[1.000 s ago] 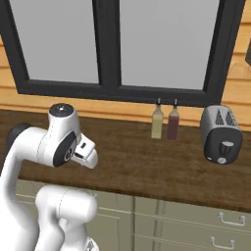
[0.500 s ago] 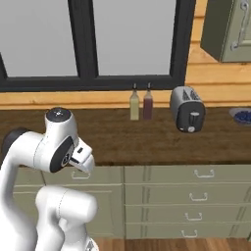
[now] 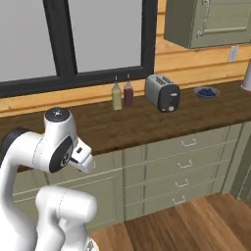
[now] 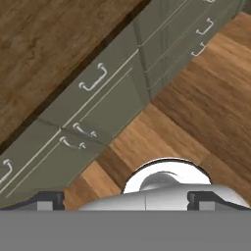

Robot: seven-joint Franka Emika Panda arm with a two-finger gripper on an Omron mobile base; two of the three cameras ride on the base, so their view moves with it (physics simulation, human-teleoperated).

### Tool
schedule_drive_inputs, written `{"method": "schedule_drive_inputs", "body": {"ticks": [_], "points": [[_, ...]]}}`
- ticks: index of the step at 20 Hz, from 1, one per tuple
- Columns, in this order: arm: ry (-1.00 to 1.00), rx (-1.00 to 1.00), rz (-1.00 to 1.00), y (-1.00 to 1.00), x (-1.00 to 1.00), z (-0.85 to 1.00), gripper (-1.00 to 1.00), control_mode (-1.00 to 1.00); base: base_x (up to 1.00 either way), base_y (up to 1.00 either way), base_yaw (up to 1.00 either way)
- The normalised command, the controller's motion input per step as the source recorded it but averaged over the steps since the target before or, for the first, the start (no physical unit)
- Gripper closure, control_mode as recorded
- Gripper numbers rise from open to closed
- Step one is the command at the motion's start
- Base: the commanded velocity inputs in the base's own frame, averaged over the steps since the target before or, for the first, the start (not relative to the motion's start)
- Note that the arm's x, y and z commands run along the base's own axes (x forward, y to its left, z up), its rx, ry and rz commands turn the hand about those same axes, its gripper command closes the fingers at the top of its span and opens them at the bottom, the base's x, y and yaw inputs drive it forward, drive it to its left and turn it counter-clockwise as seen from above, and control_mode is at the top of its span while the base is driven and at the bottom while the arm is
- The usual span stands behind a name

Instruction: Take a straw from the drawer in front and place it inside the glass cup on the dining counter.

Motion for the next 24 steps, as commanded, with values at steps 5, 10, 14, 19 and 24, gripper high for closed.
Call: {"method": "schedule_drive_inputs", "body": {"ticks": [5, 10, 14, 19, 24], "points": [[0.00, 0.00, 0.00, 0.00, 0.00, 0.00, -1.00, 1.00, -0.59, 0.49, -0.55], [0.00, 0.00, 0.00, 0.00, 0.00, 0.00, -1.00, 1.00, -0.65, 0.30, -0.55], [0.00, 0.00, 0.00, 0.00, 0.00, 0.00, -1.00, 1.00, -0.64, 0.08, -0.57], [0.00, 0.00, 0.00, 0.00, 0.00, 0.00, -1.00, 1.00, -0.55, 0.03, -0.59], [0.00, 0.03, -0.37, 0.00, -0.30, -0.09, -1.00, -1.00, -0.20, 0.01, -0.24]]}}
